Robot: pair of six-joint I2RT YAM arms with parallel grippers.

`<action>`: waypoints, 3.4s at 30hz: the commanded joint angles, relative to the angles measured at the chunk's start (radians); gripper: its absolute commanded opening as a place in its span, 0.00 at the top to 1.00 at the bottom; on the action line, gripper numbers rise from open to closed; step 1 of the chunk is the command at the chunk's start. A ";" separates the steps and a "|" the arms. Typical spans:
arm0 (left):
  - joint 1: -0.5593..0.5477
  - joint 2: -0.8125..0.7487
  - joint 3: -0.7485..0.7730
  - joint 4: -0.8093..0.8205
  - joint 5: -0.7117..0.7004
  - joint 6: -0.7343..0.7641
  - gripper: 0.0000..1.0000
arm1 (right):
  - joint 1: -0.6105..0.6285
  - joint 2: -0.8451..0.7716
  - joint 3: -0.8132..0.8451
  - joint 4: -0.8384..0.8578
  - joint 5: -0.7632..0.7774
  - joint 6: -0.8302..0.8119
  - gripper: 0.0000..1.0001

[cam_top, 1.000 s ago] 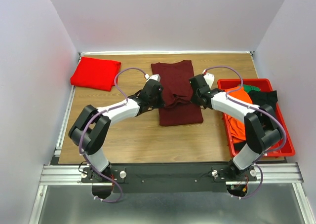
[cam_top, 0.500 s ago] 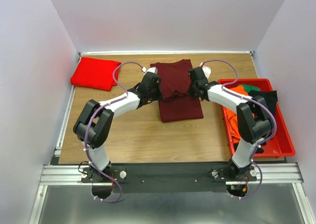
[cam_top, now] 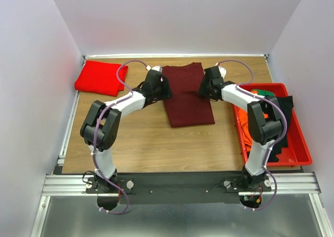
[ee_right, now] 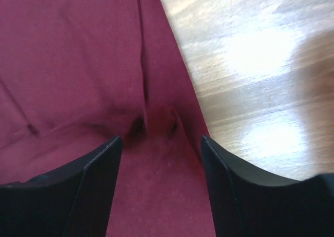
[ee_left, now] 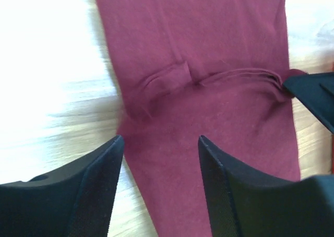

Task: Fold and stack the t-shirts
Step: Fold the tshirt

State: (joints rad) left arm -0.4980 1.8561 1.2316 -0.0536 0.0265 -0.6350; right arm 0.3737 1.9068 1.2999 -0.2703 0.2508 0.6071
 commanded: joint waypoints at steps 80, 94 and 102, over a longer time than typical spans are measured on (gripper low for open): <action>-0.088 -0.362 -0.391 -0.074 -0.220 -0.060 0.55 | 0.268 -0.250 -0.283 -0.038 0.142 -0.064 0.51; -0.080 -0.221 -0.371 -0.022 -0.212 -0.069 0.55 | 0.251 -0.216 -0.281 -0.014 0.120 -0.079 0.51; -0.080 -0.225 -0.366 0.021 -0.166 -0.063 0.68 | 0.241 -0.198 -0.281 -0.003 0.114 -0.081 0.52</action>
State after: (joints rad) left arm -0.5835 1.6272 0.8551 -0.0780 -0.1566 -0.7029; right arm 0.6254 1.6871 0.9966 -0.2974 0.3763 0.5369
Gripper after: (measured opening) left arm 0.351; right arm 0.490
